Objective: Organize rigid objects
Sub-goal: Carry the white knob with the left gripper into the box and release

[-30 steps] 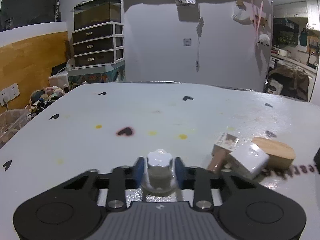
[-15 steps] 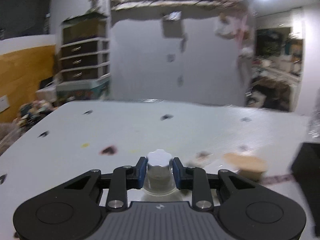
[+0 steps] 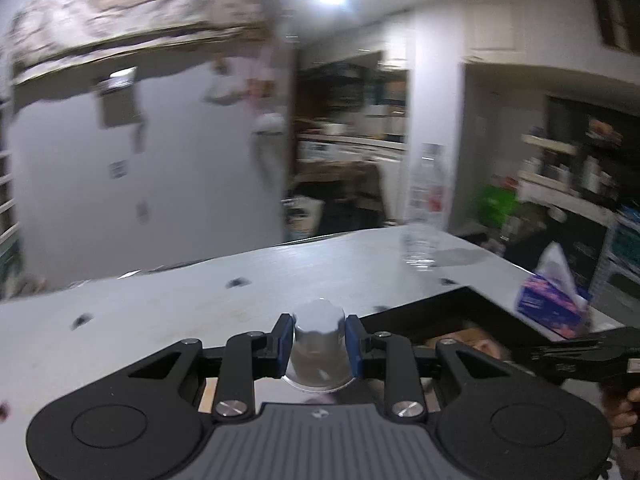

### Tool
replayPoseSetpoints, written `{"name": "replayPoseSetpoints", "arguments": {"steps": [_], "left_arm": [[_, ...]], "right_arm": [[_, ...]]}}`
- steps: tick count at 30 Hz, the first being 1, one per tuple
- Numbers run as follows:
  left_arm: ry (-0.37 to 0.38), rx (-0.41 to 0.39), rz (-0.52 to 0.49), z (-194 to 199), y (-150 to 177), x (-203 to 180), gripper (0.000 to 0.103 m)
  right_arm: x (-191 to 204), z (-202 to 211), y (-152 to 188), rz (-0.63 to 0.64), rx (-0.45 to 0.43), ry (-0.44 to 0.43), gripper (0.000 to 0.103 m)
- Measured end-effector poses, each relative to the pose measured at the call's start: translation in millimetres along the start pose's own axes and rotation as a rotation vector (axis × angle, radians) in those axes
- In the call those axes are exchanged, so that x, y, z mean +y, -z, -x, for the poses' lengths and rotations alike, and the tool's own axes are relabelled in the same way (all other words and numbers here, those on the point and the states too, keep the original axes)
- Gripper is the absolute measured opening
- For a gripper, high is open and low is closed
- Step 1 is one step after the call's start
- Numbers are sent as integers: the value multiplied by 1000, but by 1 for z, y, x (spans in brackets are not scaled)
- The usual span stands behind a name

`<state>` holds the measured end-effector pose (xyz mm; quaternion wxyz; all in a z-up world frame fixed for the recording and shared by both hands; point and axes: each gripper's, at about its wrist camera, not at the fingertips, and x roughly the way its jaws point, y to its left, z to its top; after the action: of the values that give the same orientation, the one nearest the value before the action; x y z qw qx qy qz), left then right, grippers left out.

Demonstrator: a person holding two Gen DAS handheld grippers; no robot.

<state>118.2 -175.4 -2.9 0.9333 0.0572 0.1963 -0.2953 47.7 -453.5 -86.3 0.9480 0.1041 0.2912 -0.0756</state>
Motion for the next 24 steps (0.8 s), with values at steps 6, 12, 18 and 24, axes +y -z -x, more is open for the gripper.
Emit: {"name": "replayPoseSetpoints", "arguments": {"steps": [6,12,18,24], "left_arm": [[98,41,-118,-45,-3,-41,30],[96,134,-244,-80,11,-57,30],[51,177,-335,-91,18,-58,30],[41,219,-401,-98,23,-60,30]], "right_arm": [[-1,0,0,-6,-2,-2,5],[-2,0,1,-12,-4,-6,5],[-3,0,1,-17,-7,-10,6],[-3,0,1,-17,-7,-10,6]]}}
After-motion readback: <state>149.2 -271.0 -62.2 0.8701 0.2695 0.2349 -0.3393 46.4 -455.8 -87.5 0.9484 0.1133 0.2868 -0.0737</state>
